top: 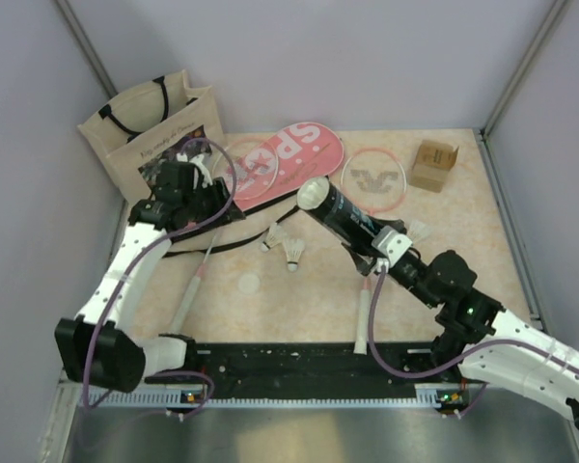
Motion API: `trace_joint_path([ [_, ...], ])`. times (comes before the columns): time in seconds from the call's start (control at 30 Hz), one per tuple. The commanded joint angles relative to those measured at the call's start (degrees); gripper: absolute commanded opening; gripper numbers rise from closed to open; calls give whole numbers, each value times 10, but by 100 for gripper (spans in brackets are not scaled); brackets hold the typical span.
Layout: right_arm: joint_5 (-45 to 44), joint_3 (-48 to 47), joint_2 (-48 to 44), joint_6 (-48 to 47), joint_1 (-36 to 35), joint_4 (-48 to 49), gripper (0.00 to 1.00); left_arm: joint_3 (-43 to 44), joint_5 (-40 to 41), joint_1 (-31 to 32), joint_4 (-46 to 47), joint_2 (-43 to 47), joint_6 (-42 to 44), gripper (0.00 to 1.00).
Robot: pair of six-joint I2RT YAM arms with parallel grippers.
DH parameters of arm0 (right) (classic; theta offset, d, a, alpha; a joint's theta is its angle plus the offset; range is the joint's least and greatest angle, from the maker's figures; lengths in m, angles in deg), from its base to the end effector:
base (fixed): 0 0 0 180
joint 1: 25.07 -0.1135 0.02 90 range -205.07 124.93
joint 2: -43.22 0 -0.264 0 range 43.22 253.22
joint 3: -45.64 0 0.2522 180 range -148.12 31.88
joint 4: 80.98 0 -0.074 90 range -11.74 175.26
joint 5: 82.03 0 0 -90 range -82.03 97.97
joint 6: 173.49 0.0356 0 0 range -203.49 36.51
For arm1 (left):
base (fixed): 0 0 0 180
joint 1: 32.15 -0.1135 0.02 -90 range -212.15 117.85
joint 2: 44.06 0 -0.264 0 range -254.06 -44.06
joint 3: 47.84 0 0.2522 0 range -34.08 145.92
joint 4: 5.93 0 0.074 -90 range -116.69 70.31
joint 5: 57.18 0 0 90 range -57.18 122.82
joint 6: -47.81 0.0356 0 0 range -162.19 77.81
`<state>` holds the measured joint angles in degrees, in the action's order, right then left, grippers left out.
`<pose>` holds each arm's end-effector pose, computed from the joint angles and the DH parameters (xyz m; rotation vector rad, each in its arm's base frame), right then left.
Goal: Pack up the badminton gear
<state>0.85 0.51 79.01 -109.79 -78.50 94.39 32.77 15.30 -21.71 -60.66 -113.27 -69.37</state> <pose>0.1011 0.1288 0.3178 -0.8793 1.2102 0.2898 0.2459 -0.0562 0.3361 -0.1898 2.3765 -0.6779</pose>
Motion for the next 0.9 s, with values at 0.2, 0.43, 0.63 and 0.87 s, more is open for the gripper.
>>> trace_joint_path([
  [0.2,1,-7,-60,47,3,-3,25,156,-16,51,42,-222,201,51],
  [0.43,5,-7,-71,47,4,-8,25,260,-127,62,20,-375,267,52],
  [0.63,7,-6,-71,48,4,-16,25,302,-162,91,13,-457,305,51],
  [0.87,-1,-5,-72,45,4,-23,25,334,-140,112,-37,-512,347,52],
])
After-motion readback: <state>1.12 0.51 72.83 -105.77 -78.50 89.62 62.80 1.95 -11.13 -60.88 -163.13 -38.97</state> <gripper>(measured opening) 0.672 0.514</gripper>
